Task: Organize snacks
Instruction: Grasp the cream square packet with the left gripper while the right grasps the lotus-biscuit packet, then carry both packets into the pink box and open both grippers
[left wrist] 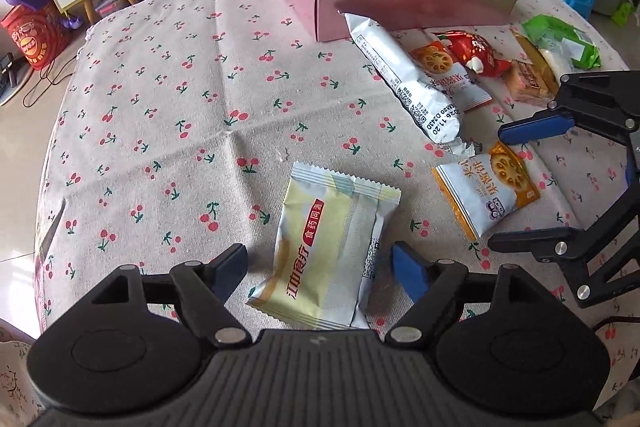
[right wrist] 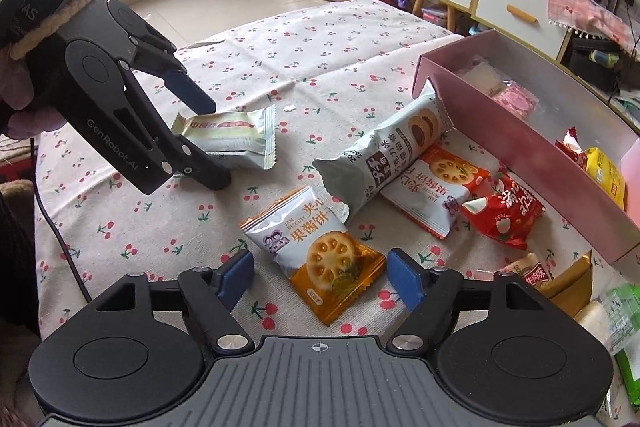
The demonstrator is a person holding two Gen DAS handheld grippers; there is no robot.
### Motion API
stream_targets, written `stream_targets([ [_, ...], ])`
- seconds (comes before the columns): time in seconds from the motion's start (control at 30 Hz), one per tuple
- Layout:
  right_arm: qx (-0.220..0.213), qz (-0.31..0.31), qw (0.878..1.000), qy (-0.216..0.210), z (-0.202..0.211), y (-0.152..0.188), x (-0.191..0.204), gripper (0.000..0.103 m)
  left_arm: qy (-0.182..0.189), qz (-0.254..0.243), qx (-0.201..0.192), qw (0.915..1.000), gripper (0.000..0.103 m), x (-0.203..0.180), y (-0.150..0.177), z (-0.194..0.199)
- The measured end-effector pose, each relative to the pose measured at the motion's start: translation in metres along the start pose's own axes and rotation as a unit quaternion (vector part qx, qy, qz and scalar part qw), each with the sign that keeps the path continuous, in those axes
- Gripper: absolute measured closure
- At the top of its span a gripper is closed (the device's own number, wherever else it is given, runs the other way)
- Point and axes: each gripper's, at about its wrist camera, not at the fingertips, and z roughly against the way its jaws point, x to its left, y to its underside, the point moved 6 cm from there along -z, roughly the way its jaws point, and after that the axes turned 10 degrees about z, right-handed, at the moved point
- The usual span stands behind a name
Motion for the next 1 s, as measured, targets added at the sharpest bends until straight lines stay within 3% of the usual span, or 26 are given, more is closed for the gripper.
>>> stream_targets([
  [0.17, -0.007, -0.008, 1.0, 0.001, -0.004, -0.004, 0.0, 0.022, 0.0, 0.009, 0.004, 1.0, 0.025, 0.001, 0.0, 0.0],
  [0.23, -0.012, -0.008, 1.0, 0.002, -0.004, -0.005, 0.001, 0.026, 0.0, 0.015, 0.005, 0.9999, 0.03, 0.002, -0.001, 0.0],
  [0.3, -0.019, -0.005, 1.0, 0.0, -0.003, -0.007, 0.003, 0.048, 0.001, 0.022, 0.005, 0.9997, 0.038, 0.005, -0.002, 0.001],
  [0.37, -0.02, -0.004, 1.0, -0.002, -0.001, -0.009, 0.006, 0.06, 0.001, 0.027, 0.004, 0.9996, 0.051, 0.006, -0.004, 0.003],
  [0.43, -0.02, 0.0, 1.0, -0.001, -0.001, -0.01, 0.009, 0.062, -0.004, 0.034, 0.002, 0.9994, 0.056, 0.008, -0.005, 0.004],
  [1.0, -0.063, -0.048, 0.996, -0.049, 0.026, -0.029, 0.007, 0.063, -0.011, 0.094, -0.034, 0.995, 0.057, 0.022, -0.026, 0.023],
])
